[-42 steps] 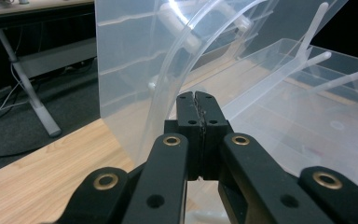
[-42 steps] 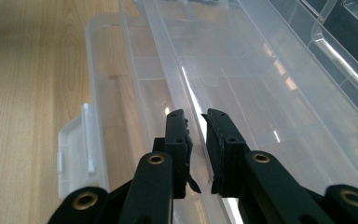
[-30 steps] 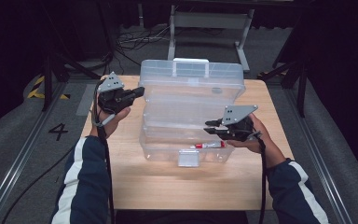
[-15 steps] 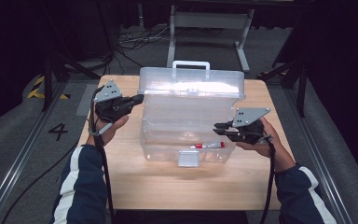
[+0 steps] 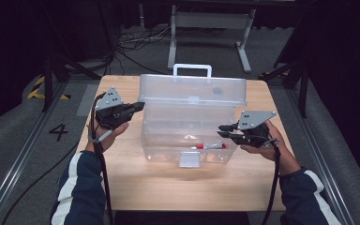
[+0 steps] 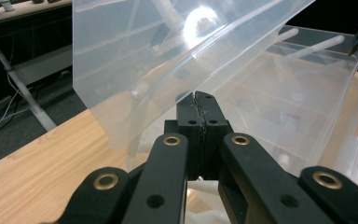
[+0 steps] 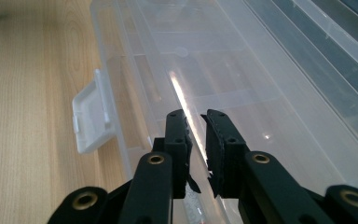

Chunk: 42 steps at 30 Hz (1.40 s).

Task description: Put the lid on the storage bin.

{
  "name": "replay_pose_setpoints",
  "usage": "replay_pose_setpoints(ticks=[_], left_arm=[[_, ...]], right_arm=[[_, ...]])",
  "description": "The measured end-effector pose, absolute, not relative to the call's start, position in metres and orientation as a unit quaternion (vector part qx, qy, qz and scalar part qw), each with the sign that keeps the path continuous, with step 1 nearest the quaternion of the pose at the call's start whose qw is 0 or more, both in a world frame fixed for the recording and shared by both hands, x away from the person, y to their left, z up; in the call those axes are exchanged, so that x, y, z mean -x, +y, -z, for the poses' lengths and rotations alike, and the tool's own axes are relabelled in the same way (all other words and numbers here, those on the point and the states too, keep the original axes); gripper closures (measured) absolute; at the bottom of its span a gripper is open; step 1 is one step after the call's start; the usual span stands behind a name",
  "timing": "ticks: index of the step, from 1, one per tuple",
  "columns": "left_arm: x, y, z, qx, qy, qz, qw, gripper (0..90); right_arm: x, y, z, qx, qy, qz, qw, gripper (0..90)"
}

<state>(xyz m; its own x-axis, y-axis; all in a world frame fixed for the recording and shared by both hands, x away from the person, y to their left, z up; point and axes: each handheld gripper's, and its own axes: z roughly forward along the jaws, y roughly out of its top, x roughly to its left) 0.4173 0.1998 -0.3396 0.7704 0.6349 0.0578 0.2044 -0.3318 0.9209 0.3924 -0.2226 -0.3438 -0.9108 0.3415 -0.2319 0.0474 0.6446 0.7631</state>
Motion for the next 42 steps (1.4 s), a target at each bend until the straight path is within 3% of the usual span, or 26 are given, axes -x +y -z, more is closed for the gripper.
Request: replay_pose_setpoints(ticks=[42], left_arm=[[-0.392,0.196,0.362,-0.814,0.246,-0.198,0.488,90.0]], right_arm=[[-0.385,-0.271,0.35,-0.174,0.879,-0.395,0.203,79.0]])
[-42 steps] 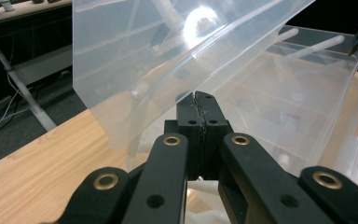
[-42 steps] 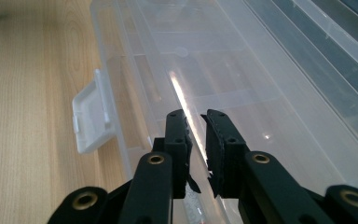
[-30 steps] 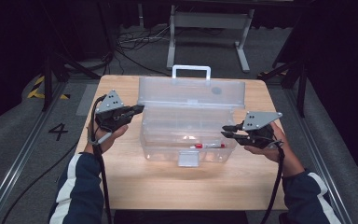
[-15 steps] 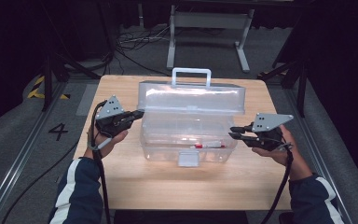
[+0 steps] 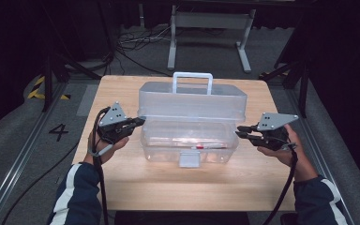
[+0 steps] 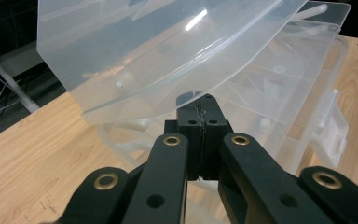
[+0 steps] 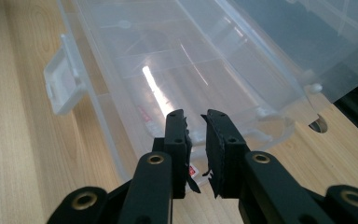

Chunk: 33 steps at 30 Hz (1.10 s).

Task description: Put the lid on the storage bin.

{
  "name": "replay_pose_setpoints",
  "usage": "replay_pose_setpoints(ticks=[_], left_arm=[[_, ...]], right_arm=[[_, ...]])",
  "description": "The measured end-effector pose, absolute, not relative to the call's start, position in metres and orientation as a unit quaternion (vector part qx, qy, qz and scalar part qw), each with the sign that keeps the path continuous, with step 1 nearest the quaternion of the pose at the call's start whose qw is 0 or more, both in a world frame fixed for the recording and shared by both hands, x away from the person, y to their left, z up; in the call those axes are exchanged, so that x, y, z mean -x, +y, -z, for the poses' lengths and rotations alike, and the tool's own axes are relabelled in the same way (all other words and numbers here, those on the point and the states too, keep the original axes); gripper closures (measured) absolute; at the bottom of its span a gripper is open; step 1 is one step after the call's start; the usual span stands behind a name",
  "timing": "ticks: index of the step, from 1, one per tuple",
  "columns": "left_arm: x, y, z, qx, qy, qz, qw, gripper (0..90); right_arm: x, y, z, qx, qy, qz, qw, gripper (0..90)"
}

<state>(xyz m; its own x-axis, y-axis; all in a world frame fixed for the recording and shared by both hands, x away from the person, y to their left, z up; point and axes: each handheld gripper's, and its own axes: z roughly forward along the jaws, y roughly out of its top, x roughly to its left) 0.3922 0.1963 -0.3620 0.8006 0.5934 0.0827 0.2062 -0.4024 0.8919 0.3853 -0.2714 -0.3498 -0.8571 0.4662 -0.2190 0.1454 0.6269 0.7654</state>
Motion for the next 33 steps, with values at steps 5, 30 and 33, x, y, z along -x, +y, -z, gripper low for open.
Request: replay_pose_setpoints(ticks=[5,30,33], left_arm=[[-0.388,0.197,0.364,-0.818,0.243,-0.197,0.483,90.0],[-0.379,0.197,0.381,-0.834,0.245,-0.196,0.454,90.0],[-0.379,0.197,0.383,-0.836,0.246,-0.193,0.452,90.0]], right_arm=[[-0.386,-0.276,0.351,-0.189,0.877,-0.392,0.205,78.2],[-0.387,-0.289,0.357,-0.216,0.87,-0.388,0.214,75.9],[-0.387,-0.288,0.357,-0.217,0.87,-0.389,0.211,74.6]])
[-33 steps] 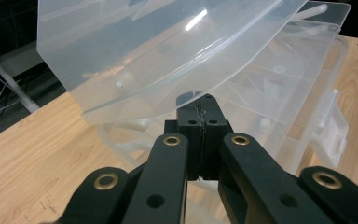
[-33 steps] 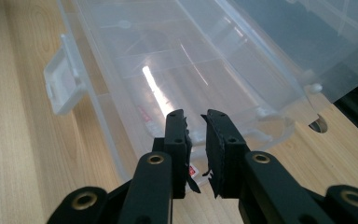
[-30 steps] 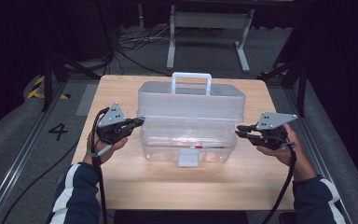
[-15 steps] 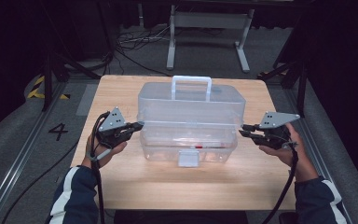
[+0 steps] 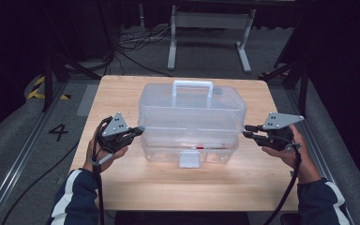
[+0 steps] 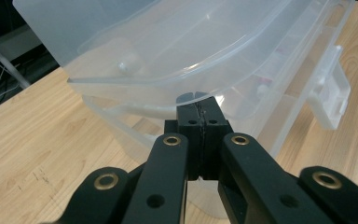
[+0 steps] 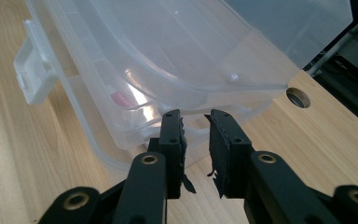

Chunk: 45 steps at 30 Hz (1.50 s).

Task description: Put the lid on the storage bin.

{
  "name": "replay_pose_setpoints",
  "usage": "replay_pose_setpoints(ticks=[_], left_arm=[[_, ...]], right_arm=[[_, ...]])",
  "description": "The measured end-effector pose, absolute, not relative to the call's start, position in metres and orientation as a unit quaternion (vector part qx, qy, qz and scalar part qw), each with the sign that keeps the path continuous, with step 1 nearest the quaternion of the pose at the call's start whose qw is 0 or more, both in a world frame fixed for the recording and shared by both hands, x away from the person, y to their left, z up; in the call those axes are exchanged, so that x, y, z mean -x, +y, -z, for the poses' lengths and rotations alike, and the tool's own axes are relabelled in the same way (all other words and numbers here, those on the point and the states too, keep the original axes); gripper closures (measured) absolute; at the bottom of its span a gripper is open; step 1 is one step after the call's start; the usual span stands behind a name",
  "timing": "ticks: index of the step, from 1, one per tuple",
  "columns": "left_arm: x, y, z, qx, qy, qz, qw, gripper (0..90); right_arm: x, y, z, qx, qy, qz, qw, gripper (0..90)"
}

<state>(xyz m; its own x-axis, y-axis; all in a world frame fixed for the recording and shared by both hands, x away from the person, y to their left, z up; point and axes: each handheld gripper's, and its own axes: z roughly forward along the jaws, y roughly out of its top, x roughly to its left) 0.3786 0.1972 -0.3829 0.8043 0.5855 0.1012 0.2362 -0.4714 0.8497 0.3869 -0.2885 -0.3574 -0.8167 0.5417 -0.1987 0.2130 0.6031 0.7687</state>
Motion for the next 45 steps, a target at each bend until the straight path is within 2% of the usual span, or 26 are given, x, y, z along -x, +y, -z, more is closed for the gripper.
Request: replay_pose_setpoints(ticks=[29,33,45], left_arm=[[-0.374,0.202,0.397,-0.855,0.25,-0.184,0.416,90.0],[-0.374,0.201,0.401,-0.86,0.251,-0.184,0.404,90.0],[-0.373,0.202,0.407,-0.868,0.253,-0.185,0.386,90.0]], right_arm=[[-0.371,-0.282,0.365,-0.215,0.887,-0.365,0.186,66.1],[-0.37,-0.281,0.367,-0.212,0.893,-0.357,0.173,61.3],[-0.37,-0.277,0.374,-0.214,0.895,-0.357,0.158,60.5]])
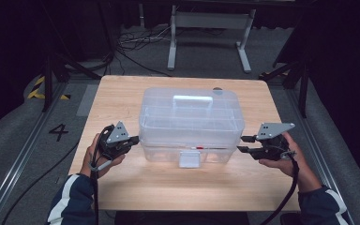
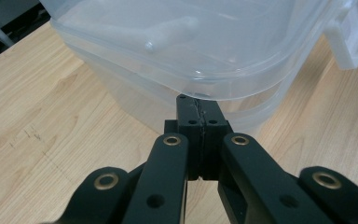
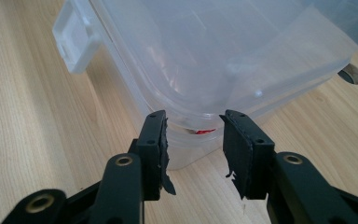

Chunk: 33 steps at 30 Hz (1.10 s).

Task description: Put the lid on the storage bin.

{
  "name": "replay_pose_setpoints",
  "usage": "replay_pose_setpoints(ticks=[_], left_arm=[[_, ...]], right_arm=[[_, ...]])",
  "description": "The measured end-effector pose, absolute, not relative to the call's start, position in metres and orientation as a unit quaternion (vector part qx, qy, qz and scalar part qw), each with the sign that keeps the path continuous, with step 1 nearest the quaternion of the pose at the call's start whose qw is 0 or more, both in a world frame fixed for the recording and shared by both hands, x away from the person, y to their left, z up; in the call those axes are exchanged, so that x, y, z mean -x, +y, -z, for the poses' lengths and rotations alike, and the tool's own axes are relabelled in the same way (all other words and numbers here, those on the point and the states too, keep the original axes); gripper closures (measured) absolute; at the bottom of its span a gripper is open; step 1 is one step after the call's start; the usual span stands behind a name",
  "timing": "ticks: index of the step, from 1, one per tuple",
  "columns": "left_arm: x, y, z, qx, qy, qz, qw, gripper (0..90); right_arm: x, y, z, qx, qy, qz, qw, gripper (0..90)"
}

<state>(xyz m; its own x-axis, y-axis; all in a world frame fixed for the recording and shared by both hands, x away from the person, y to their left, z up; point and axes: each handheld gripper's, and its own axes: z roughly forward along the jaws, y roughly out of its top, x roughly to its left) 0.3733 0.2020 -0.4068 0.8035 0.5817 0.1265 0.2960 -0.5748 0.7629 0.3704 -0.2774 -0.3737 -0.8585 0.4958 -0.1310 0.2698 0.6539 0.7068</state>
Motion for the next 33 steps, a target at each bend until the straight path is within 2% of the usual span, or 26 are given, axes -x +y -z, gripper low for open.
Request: replay_pose_setpoints(ticks=[8,30,33], left_arm=[[-0.372,0.203,0.411,-0.874,0.254,-0.188,0.368,90.0],[-0.376,0.205,0.42,-0.87,0.268,-0.184,0.372,90.0],[-0.373,0.206,0.419,-0.871,0.269,-0.183,0.37,86.4]], right_arm=[[-0.37,-0.275,0.38,-0.218,0.897,-0.351,0.155,60.0],[-0.374,-0.276,0.383,-0.238,0.885,-0.369,0.156,58.3],[-0.372,-0.275,0.382,-0.231,0.888,-0.362,0.166,60.2]])
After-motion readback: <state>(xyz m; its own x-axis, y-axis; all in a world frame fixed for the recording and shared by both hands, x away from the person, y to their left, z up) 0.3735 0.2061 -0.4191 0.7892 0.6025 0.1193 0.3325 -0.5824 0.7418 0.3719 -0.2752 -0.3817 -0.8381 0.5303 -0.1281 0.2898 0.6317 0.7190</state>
